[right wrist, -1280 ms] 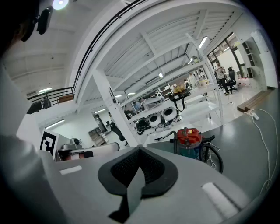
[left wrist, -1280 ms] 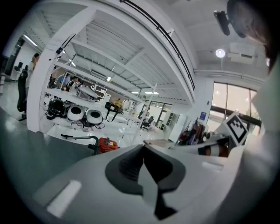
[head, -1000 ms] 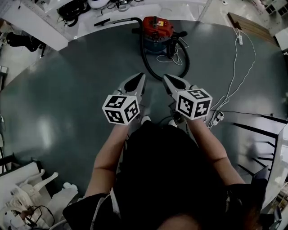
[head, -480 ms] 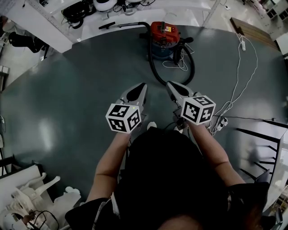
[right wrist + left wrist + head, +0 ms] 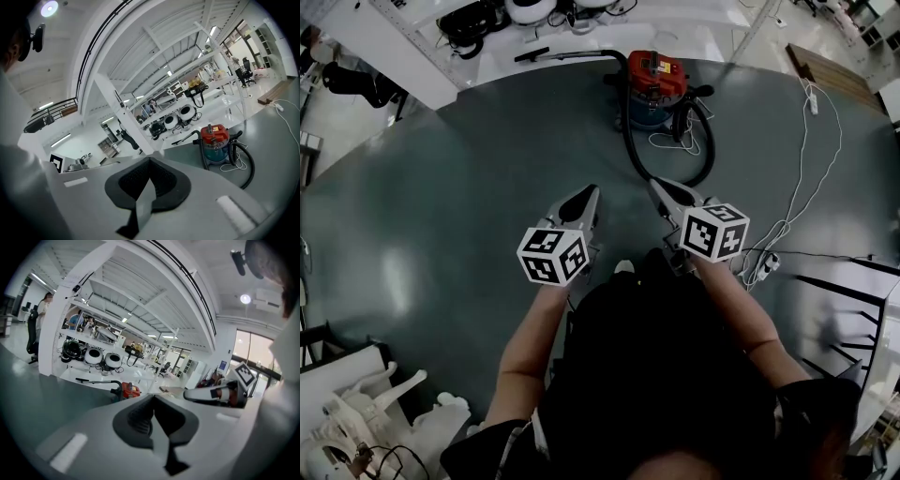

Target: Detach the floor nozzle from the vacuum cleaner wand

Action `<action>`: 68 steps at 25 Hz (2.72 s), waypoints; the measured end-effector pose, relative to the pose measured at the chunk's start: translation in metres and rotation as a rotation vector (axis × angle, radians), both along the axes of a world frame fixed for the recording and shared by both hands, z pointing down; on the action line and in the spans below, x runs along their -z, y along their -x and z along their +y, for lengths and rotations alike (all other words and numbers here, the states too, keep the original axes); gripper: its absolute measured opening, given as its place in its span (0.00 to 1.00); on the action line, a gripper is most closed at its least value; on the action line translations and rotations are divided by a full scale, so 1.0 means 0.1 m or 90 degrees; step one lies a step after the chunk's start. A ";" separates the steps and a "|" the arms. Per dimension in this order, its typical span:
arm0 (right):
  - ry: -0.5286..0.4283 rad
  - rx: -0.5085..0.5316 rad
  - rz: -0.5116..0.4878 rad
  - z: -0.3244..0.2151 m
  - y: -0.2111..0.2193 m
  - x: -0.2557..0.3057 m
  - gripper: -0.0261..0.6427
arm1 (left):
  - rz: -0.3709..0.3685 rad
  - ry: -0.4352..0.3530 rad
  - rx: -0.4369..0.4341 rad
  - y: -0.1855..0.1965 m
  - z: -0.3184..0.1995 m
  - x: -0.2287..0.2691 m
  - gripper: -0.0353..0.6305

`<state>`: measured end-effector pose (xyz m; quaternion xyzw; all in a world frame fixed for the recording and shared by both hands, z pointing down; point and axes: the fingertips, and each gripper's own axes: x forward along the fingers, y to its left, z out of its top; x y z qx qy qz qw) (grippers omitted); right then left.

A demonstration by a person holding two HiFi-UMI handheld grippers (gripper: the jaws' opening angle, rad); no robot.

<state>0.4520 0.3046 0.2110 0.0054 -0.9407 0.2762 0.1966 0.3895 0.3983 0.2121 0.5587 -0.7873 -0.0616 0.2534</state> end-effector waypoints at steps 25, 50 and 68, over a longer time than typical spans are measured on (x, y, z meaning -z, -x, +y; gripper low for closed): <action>0.023 0.092 0.034 -0.38 1.77 -0.24 0.03 | 0.008 0.026 0.106 1.56 -0.08 -0.03 0.07; 0.031 0.029 0.077 -1.30 2.84 -0.50 0.03 | 0.081 0.001 0.020 2.93 -1.10 -0.18 0.07; 0.049 -0.104 0.147 -1.62 3.73 -0.69 0.03 | 0.072 0.066 -0.194 4.02 -1.70 -0.37 0.07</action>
